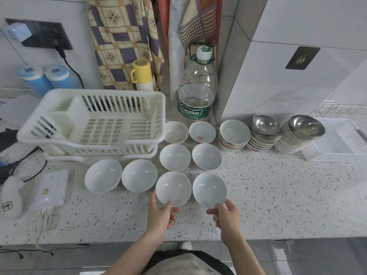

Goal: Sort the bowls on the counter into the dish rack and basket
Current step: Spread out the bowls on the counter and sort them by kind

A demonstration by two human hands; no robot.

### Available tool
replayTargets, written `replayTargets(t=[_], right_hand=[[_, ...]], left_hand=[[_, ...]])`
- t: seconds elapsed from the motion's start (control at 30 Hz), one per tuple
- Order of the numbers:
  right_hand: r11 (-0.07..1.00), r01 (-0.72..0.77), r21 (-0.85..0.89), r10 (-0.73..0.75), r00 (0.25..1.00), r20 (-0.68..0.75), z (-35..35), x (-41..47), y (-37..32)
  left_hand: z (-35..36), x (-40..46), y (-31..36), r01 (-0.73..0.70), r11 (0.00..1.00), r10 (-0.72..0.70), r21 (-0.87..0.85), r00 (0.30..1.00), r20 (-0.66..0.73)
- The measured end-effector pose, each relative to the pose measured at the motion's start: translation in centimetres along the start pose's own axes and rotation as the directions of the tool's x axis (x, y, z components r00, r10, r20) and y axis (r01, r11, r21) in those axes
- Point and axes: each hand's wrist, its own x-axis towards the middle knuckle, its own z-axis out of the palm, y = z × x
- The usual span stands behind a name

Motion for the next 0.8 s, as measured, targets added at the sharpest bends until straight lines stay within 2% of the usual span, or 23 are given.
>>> replayTargets(t=[0.4, 0.57, 0.67, 0.8], right_hand=[[0.995, -0.040, 0.090, 0.040, 0.999, 0.009, 0.6, -0.5, 0.3], [0.967, -0.140, 0.214, 0.135, 0.990, 0.036, 0.6, -0.5, 0.5], [0.942, -0.190, 0.276, 0.187, 0.982, 0.035, 0.6, -0.4, 0.8], [0.924, -0.213, 0.319, 0.221, 0.975, 0.011, 0.8, -0.5, 1.6]], left_hand=[[-0.8, -0.8, 0.8, 0.052, 0.998, -0.049, -0.018, 0.992, 0.117], [-1.7, -1.0, 1.0, 0.088, 0.988, -0.064, -0.126, 0.981, 0.182], [-2.4, -1.1, 0.7, 0.095, 0.984, -0.076, -0.152, 0.989, 0.128], [-3.0, -1.8, -0.1, 0.107, 0.989, -0.102, -0.106, 0.993, 0.055]])
